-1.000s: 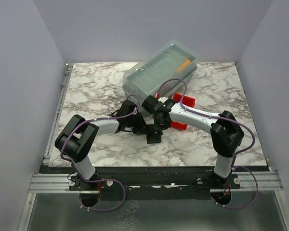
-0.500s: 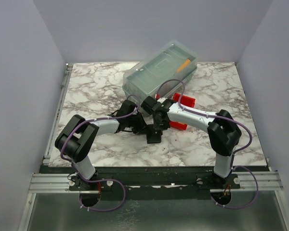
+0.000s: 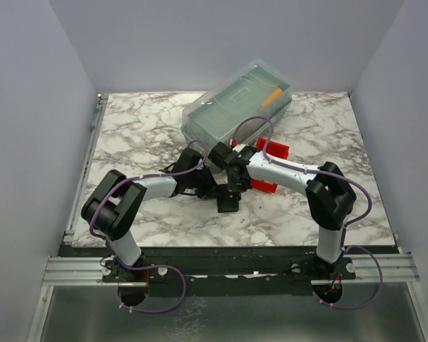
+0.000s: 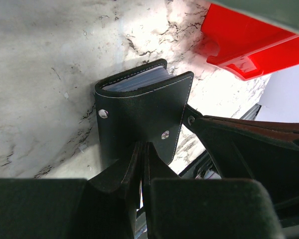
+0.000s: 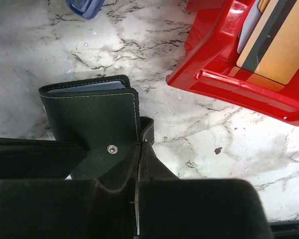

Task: Put the credit cards into the card holder
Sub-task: Close the card holder at the center of the board.

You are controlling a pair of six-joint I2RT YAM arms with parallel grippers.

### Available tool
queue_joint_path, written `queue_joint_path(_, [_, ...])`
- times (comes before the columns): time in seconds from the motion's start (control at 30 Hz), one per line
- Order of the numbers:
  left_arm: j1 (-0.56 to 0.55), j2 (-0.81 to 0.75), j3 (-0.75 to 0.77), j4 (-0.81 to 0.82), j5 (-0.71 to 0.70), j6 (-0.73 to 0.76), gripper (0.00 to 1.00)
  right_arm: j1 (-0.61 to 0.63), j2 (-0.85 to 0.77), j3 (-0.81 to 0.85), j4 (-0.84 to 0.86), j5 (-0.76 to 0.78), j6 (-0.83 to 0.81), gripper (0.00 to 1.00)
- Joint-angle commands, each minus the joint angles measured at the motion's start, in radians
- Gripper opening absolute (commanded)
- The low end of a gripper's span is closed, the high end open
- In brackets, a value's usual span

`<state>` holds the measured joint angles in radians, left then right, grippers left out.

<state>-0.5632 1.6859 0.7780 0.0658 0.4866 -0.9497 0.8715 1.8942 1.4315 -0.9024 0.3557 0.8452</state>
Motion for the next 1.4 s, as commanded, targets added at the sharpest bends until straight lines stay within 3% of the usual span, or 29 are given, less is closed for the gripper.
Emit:
queue_joint_path(0.0, [-0.03,0.045,-0.006,-0.018,-0.034,0.047,0.08,0.004,-0.05,-0.055,0.055,0.015,0.011,0.0])
queue_joint_path(0.2, [-0.03,0.044,-0.009,-0.017,-0.033,0.044,0.08,-0.064,-0.241,-0.333,0.436,-0.223,-0.05,0.0])
queue_joint_path(0.4, [-0.03,0.04,-0.011,-0.017,-0.032,0.042,0.08,-0.131,-0.331,-0.479,0.63,-0.348,-0.051,0.0])
queue_joint_path(0.8, [-0.032,0.038,-0.011,-0.017,-0.028,0.037,0.08,-0.216,-0.37,-0.609,0.818,-0.528,-0.058,0.0])
queue_joint_path(1.37, [-0.048,0.035,0.007,-0.017,-0.017,0.018,0.08,-0.257,-0.362,-0.687,0.958,-0.682,-0.096,0.0])
